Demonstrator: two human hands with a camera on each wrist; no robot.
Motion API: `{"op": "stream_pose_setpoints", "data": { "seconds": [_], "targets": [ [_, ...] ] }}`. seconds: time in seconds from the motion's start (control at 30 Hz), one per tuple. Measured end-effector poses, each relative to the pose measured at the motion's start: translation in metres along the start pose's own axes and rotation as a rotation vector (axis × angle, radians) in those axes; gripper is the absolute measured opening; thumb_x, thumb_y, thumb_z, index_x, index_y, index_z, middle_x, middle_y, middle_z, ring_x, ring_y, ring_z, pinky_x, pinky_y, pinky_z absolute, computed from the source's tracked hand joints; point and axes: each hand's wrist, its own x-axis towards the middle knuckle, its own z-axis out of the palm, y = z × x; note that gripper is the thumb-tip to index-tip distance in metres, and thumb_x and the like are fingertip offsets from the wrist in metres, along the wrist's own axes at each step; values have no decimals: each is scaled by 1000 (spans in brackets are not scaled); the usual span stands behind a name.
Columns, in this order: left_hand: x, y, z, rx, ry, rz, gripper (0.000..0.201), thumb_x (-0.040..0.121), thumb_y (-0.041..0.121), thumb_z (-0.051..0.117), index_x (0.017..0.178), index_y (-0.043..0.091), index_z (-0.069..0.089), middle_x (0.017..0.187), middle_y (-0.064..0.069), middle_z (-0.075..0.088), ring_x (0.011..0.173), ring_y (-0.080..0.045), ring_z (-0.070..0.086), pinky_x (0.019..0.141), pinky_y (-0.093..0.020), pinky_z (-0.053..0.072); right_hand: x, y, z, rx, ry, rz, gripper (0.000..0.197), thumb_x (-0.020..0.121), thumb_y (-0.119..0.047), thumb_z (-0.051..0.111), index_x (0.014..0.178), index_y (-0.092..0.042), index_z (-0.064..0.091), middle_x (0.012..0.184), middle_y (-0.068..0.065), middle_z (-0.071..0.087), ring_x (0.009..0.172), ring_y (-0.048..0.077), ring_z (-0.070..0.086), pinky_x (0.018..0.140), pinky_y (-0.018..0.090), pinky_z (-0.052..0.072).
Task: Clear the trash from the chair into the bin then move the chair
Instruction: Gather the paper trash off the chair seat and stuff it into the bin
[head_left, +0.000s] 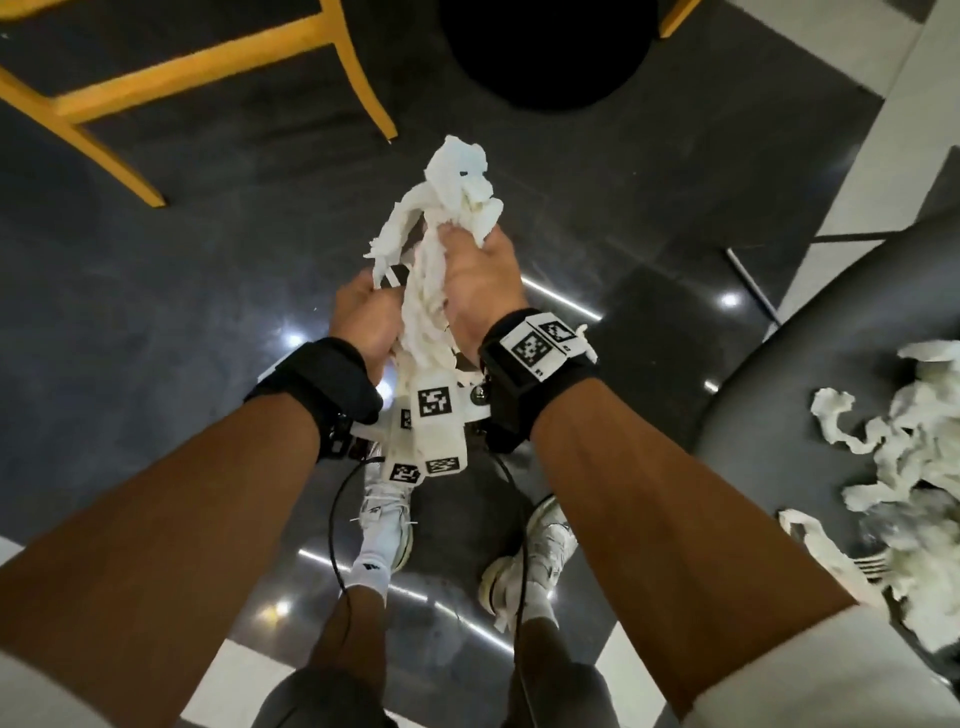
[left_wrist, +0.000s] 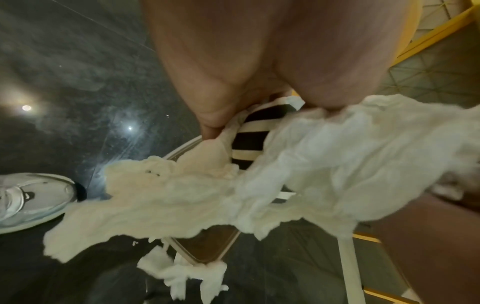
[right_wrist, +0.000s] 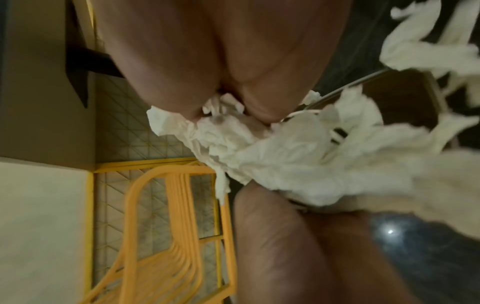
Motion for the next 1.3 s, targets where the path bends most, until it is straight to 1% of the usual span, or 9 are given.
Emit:
{"op": "stream_pose_setpoints", "data": {
  "seconds": [0.23,0.37,0.47,0.57,0.7,0.8,0.93,1.17,1.3],
  "targets": [
    [48,-39,0,101,-96,-52,37,82,6,63,118,18,64,101,-3,76,90,-22,72,72,-32,55,52,81,-49,-391,-27,-41,37,100,-25,51,137,-23,50,131,1,63,122,19,60,110,43,46],
    [69,-61,7,149,-160,-73,39,85,9,60,121,24,63,114,-3,71,98,-25,63,70,-32,48,83,131,-72,-622,-108,123,85,69,-62,60,145,-27,43,135,-4,62,124,21,59,106,48,49],
    [79,-72,5,170,-177,-50,62,85,3,58,142,26,49,144,0,53,130,-24,52,94,-34,50,96,151,-81,-681,-118,239,106,53,-67,66,147,-37,28,136,-4,60,121,22,61,99,48,54],
    [85,-79,-2,246,-204,-4,79,81,-1,59,151,30,40,157,4,41,142,-16,41,113,-38,41,102,155,-85,-793,-156,226,98,73,-47,64,153,-43,7,149,-1,50,124,26,60,99,48,54],
    [87,-80,-7,423,-240,38,76,83,-3,64,149,28,42,152,5,45,140,-11,39,109,-28,38,105,156,-103,-708,-35,78,60,91,-11,49,148,-28,36,125,-7,61,109,19,64,89,29,54],
    [88,-87,-9,682,-279,92,71,81,14,74,144,26,45,139,8,50,127,-6,45,101,-21,36,109,159,-125,-695,101,71,36,93,-18,52,126,-30,54,107,-13,60,91,13,63,78,25,51],
    [90,-92,-5,972,-334,128,79,68,38,71,142,33,46,148,4,48,133,-20,50,112,-39,41,121,167,-162,-824,172,174,37,88,-10,53,119,-30,58,107,-7,66,96,18,67,78,28,54],
    [110,-125,32,1082,-481,196,43,93,20,58,136,21,57,132,-6,59,100,-20,60,84,-29,46,140,213,-200,-1065,81,362,35,92,-16,55,127,-20,61,130,6,63,120,28,60,92,27,42],
    [140,-123,49,1135,-337,329,34,96,19,53,130,17,60,130,-7,59,116,-23,58,90,-29,41,167,256,-197,-1184,36,327,49,87,-27,66,133,-21,53,140,10,49,121,32,57,96,34,47]
  ]
}}
